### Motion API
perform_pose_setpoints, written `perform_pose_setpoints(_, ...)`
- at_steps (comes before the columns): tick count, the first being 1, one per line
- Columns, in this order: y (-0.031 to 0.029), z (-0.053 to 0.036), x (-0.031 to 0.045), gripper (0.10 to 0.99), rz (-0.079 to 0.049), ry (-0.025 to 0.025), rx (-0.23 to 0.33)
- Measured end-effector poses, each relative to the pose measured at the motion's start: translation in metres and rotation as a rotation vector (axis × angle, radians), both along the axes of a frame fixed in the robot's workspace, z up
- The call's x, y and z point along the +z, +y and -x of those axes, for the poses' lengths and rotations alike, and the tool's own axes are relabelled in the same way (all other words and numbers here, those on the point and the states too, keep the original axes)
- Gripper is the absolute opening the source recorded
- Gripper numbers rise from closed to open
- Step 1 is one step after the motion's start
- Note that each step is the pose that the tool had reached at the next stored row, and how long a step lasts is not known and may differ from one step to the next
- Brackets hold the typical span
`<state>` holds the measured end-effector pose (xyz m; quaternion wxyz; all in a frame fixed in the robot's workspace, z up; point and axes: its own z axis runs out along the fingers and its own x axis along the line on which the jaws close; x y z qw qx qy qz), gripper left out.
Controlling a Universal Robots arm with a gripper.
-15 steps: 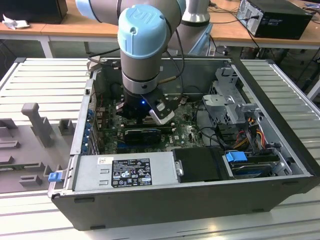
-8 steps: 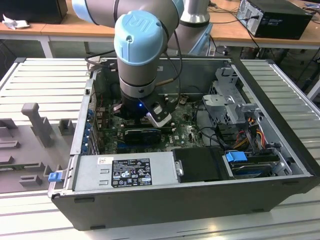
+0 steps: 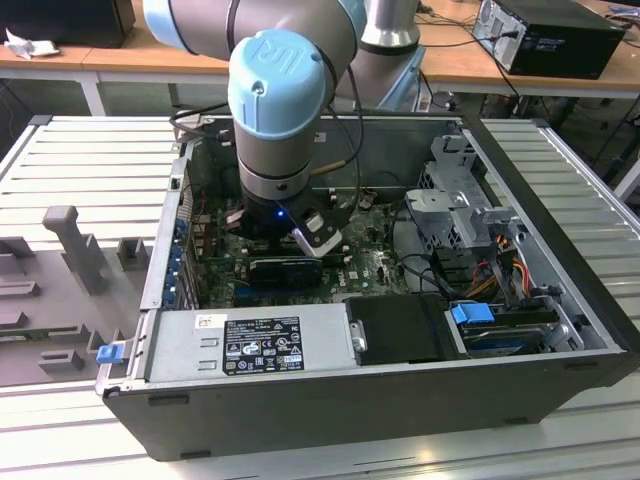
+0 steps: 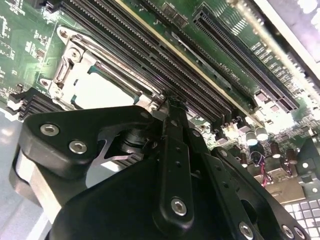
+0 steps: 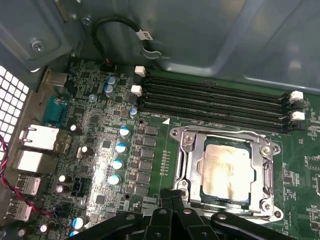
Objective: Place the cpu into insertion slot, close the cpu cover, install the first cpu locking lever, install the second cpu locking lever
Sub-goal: 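Install the second cpu locking lever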
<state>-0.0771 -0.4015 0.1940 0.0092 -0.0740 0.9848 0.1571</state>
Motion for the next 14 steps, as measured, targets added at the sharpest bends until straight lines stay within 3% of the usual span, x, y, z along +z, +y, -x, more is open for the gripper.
perform_pose_setpoints(4, 0.0, 0.0023, 0.0016, 0.106, -0.005, 0.0, 0.0)
perform_pose_setpoints(8, 0.0, 0.0025, 0.0183, 0.106, -0.005, 0.0, 0.0)
perform_pose_setpoints(12, 0.0, 0.0025, 0.0274, 0.106, -0.005, 0.0, 0.0)
perform_pose_setpoints(14, 0.0, 0.0025, 0.0283, 0.106, -0.005, -0.0002, 0.0)
